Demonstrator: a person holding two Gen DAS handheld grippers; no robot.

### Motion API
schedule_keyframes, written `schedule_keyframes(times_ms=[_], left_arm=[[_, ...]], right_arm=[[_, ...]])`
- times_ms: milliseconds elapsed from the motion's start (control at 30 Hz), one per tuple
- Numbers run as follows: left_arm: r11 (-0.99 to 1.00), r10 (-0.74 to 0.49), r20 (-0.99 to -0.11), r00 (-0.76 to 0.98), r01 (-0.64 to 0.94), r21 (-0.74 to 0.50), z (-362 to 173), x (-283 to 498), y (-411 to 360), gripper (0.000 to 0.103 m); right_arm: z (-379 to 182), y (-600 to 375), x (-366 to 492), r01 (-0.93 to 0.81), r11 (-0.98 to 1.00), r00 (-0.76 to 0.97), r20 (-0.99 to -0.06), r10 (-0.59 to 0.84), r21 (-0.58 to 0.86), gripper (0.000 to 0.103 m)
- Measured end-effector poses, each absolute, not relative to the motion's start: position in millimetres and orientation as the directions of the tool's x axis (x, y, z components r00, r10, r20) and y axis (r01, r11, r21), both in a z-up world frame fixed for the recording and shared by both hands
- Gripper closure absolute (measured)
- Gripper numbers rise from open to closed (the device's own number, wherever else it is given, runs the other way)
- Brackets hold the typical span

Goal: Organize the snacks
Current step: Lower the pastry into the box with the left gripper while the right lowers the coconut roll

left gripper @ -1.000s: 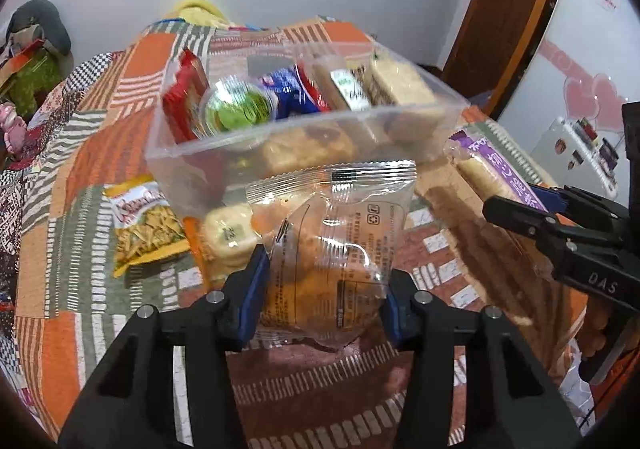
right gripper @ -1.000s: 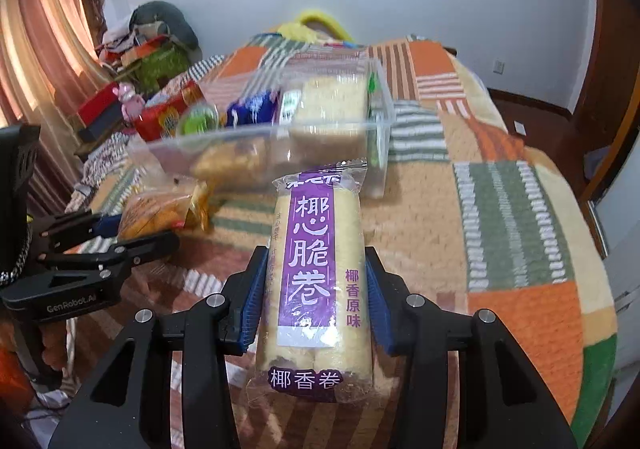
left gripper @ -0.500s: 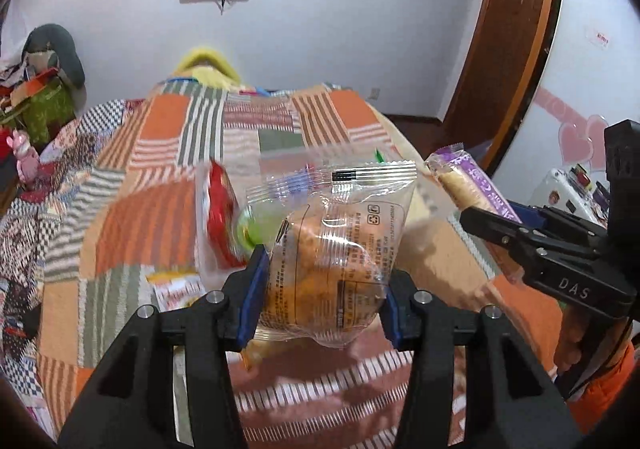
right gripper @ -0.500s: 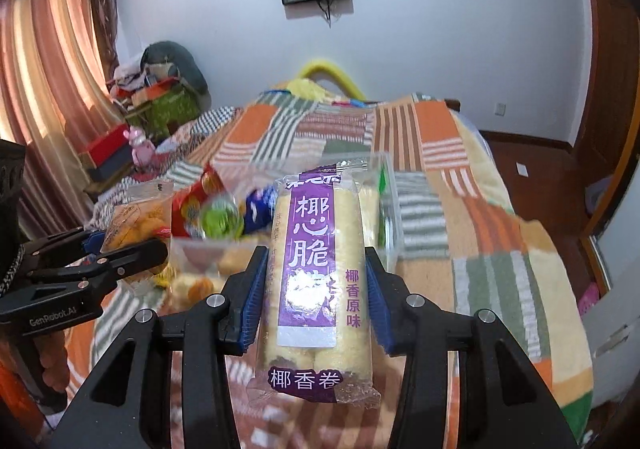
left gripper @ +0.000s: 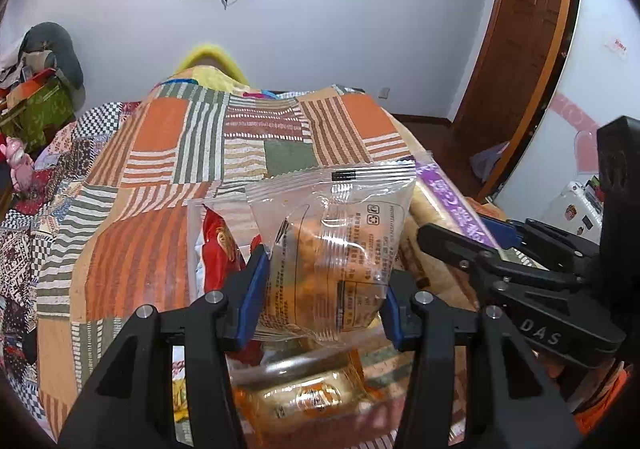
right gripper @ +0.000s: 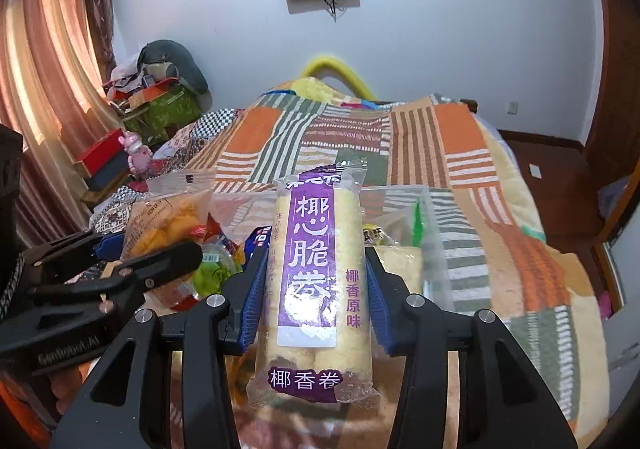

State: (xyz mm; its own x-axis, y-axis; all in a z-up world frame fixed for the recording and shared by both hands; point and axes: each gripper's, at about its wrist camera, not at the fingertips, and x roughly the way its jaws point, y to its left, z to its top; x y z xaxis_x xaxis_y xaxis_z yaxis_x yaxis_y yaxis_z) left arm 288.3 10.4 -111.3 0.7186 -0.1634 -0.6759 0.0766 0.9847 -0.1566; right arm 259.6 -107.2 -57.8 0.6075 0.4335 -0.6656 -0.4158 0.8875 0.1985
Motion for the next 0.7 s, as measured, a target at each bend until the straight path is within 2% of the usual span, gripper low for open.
schedule_keyframes(times_ms=[300, 400, 533, 700], left_arm=[[0.983, -0.161, -0.708, 0.688, 0.046, -0.178, -131.6, 306.4, 19.8, 0.046], [0.983, -0.156, -0.703, 0.694, 0.038, -0.181, -128.5, 305.9, 22.3, 0.035], [0.98, -0.163, -0.681, 0.714, 0.04, -0.193, -116.9, 297.5, 26.7, 0.031], [0.985, -0.147, -0.655, 0.741, 0.05, -0.165, -96.2, 274.0, 30.3, 0.031]], right_arm=[[-71.5, -99.0, 273.9, -0.425, 0.882, 0.573, -0.693, 0.437, 0.205, 0.061], [-70.7, -96.2, 277.1, -0.434, 0.878, 0.565, -0.698, 0.439, 0.202, 0.06], [-65.5, -101.5, 269.5, -0.439, 0.873, 0.57, -0.686, 0.453, 0.212, 0.051], [-50.8, -109.0, 254.6, -0.456, 0.868, 0.587, -0.669, 0.457, 0.194, 0.045]])
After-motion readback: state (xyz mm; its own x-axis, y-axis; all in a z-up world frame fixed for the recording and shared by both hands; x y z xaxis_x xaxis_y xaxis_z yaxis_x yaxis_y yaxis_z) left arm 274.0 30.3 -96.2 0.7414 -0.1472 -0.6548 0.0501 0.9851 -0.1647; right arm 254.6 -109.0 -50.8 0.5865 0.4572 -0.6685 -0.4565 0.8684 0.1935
